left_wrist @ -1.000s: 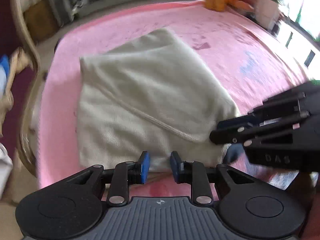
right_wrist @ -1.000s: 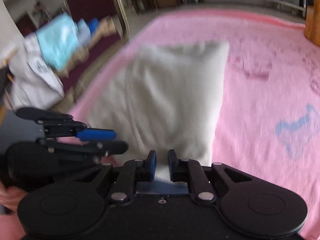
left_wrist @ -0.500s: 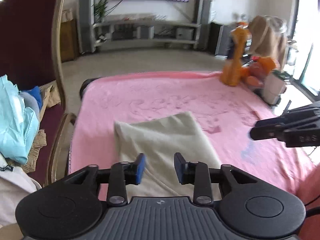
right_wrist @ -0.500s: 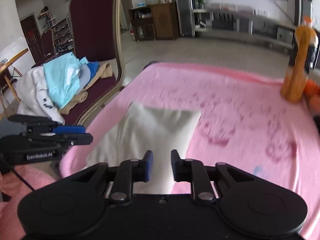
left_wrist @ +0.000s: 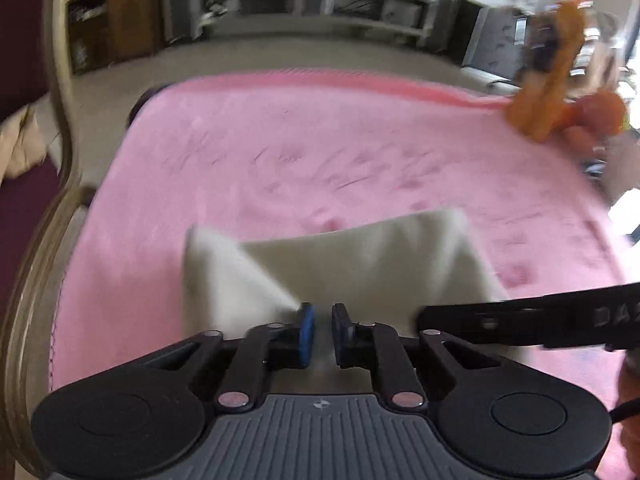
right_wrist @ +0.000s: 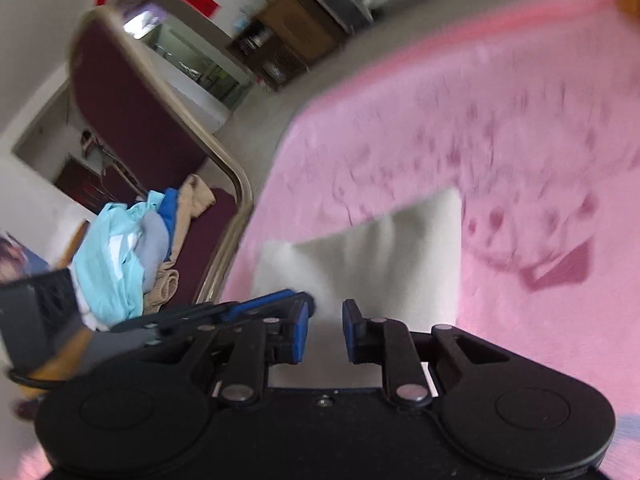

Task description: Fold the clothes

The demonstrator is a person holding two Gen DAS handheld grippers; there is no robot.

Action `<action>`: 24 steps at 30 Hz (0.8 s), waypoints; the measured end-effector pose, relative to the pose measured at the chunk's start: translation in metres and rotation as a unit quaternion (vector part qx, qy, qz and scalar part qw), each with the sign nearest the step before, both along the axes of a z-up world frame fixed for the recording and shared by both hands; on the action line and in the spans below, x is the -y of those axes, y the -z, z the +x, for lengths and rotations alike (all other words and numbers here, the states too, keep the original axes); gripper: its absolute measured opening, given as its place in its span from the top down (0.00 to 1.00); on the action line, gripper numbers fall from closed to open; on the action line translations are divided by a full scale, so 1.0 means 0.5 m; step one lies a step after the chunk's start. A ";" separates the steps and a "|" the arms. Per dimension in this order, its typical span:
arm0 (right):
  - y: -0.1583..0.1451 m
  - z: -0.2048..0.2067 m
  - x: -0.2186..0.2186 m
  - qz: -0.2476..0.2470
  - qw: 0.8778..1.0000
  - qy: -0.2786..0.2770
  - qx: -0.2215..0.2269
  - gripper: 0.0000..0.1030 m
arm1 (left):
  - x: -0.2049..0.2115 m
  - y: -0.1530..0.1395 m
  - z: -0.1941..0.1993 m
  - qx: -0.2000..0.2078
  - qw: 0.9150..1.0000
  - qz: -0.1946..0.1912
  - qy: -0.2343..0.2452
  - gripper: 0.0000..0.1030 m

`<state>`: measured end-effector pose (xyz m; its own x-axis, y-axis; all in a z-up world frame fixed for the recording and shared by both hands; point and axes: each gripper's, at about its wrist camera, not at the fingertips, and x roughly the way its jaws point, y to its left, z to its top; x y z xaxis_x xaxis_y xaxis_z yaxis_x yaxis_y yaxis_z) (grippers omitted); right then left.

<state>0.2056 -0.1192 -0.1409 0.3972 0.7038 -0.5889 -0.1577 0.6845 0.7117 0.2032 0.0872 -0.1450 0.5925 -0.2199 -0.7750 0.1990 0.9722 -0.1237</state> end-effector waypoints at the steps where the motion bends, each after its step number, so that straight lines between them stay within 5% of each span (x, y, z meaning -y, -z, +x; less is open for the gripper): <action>1: 0.022 0.013 0.004 0.007 1.000 0.005 -0.014 1.00 | -0.011 0.013 0.010 0.000 1.000 -0.004 -0.012 0.87; 6: 0.089 0.064 0.093 0.078 0.991 0.106 -0.017 1.00 | -0.074 0.021 0.054 0.025 0.993 -0.041 -0.108 0.88; 9: 0.115 0.067 0.133 0.115 0.977 0.179 -0.010 1.00 | -0.077 0.018 0.066 0.044 0.987 0.002 -0.155 0.89; 11: 0.107 0.057 0.136 0.075 0.972 0.221 0.002 0.99 | -0.083 0.017 0.071 0.046 0.977 0.050 -0.204 0.91; 19: -0.004 -0.033 0.172 -0.012 0.980 0.198 -0.006 0.86 | -0.115 -0.088 -0.032 0.045 0.976 0.041 -0.207 0.84; 24: -0.097 -0.138 0.194 -0.042 0.987 0.153 -0.017 0.80 | -0.092 -0.124 -0.171 0.067 0.989 0.038 -0.128 0.77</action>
